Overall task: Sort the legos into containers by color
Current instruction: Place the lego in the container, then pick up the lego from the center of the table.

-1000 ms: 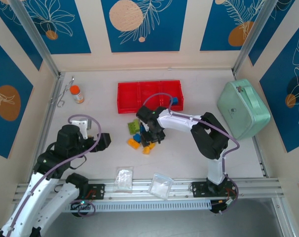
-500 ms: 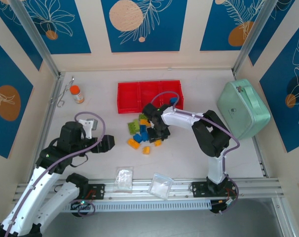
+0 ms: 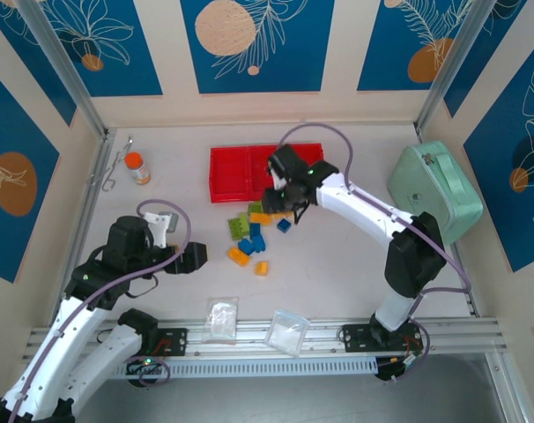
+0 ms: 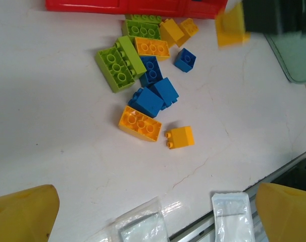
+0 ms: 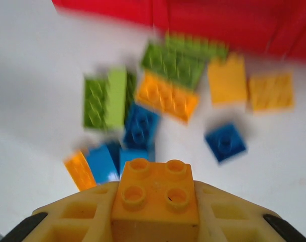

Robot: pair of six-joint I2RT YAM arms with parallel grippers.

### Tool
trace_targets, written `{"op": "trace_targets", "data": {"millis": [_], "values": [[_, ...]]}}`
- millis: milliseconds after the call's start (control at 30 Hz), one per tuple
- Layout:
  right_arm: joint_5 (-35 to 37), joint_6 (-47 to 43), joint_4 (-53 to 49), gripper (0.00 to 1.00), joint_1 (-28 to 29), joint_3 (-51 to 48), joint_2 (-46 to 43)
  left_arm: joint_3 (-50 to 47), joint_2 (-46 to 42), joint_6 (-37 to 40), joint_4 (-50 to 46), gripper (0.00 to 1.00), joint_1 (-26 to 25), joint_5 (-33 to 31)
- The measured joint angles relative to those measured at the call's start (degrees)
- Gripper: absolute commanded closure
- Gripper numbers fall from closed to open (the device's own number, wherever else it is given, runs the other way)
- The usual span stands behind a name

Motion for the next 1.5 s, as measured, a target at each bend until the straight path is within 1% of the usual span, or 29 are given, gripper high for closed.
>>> {"op": "trace_targets", "data": {"millis": [67,133,267,333,433,567,600,667,700,967,1033,1167,1367,1433,1500], "values": [[-1.1,-0.1,1.9,0.71,-2.5,4.1,2.2,-0.3,0.4,0.0,0.6,0.01,0.0,1.0],[-2.5,-0.2,3.9,0.71,-4.6,8.9,6.2,-0.8,0.9,0.0,1.6,0.01,0.0,2.6],[-4.2,-0.7,5.6,0.71,-7.7,19.4,17.6,-1.4,1.9,0.0,3.2,0.0,0.0,5.5],[-4.6,-1.1,5.6,0.69,-8.5,23.6,22.8,-1.5,2.2,0.0,3.8,0.01,0.0,6.3],[-5.4,-1.4,4.7,0.63,-9.4,29.0,29.5,-1.5,2.5,0.0,4.0,0.01,-0.1,7.0],[-6.1,-1.9,1.7,0.48,-10.1,36.2,35.8,-1.5,2.4,0.0,4.1,0.0,-0.1,7.1],[-6.2,-1.7,0.9,0.42,-10.2,37.4,36.7,-1.5,2.4,0.0,4.1,0.01,-0.1,7.1],[-6.4,-1.5,0.1,0.33,-10.2,38.4,37.4,-1.5,2.4,0.0,4.1,0.01,-0.1,7.1],[-6.6,-1.5,-0.4,0.31,-10.2,38.8,37.4,-1.5,2.4,0.0,4.1,0.01,-0.1,7.1],[-7.9,-1.1,-4.5,0.18,-10.2,39.1,36.2,-1.5,2.4,0.0,4.1,0.01,-0.1,5.7],[-8.2,-0.9,-4.9,0.16,-10.3,36.9,33.7,-1.5,2.4,0.0,4.1,0.01,-0.1,5.4],[-8.4,0.0,-4.2,0.15,-10.9,25.5,22.4,-1.5,2.4,0.0,4.1,0.01,-0.1,5.1],[-7.9,0.1,0.8,0.2,-12.2,5.4,5.5,-1.5,2.1,0.0,4.0,0.01,-0.1,2.9],[-7.6,0.0,2.8,0.23,-12.7,-0.9,2.3,-1.5,1.4,0.0,3.9,0.01,-0.1,2.4],[-7.7,-0.3,4.3,0.25,-12.9,-5.9,1.2,-1.5,0.7,0.0,3.9,0.01,-0.1,2.0]]}}
